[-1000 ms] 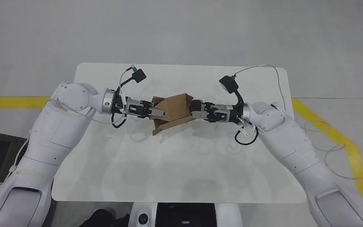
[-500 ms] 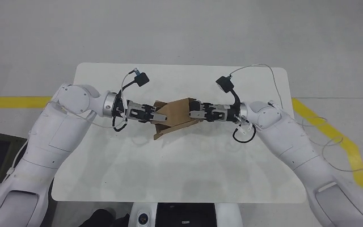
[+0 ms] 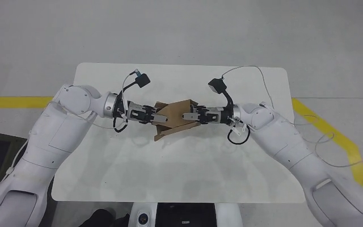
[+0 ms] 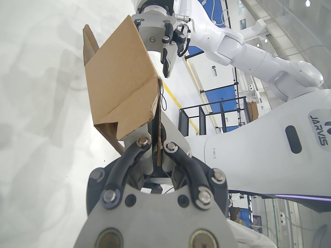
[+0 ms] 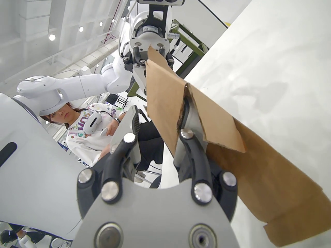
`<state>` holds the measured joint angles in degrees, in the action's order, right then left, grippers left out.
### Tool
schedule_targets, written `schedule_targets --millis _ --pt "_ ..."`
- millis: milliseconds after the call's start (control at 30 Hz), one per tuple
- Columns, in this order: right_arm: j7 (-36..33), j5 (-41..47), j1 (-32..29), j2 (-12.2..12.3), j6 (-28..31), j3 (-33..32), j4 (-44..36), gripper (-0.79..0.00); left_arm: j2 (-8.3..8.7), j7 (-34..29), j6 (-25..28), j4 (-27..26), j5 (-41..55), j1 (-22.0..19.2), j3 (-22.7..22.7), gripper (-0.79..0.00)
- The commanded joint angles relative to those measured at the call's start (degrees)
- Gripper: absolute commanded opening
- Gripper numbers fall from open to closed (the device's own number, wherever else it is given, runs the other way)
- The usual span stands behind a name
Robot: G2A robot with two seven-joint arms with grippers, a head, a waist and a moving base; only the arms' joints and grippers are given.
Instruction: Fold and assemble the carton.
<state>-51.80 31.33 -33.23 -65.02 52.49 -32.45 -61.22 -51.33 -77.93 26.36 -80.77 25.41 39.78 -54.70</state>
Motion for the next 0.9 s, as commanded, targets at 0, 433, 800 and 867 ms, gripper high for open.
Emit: schedule_targets --millis 0,433,800,867 --pt "-0.12 0.84 0.32 -0.02 -0.12 0.67 0.05 -0.560 0.07 -0.14 -0.14 0.01 0.59 0.00 0.19 -0.785" --pt "-0.79 5.35 2.23 0.77 -0.78 5.22 -0.06 -0.785 0.65 -0.43 -0.43 -0.24 1.32 -0.47 1.39 -0.785" --pt "1.01 5.86 3.56 1.04 1.01 7.56 1.93 -0.785 1.13 -0.35 -0.35 0.67 3.12 -1.25 1.54 0.000" --pt "1.40 5.42 3.89 0.88 1.40 7.79 2.54 -0.785 1.14 -0.45 -0.45 1.09 4.14 -1.41 1.36 0.000"
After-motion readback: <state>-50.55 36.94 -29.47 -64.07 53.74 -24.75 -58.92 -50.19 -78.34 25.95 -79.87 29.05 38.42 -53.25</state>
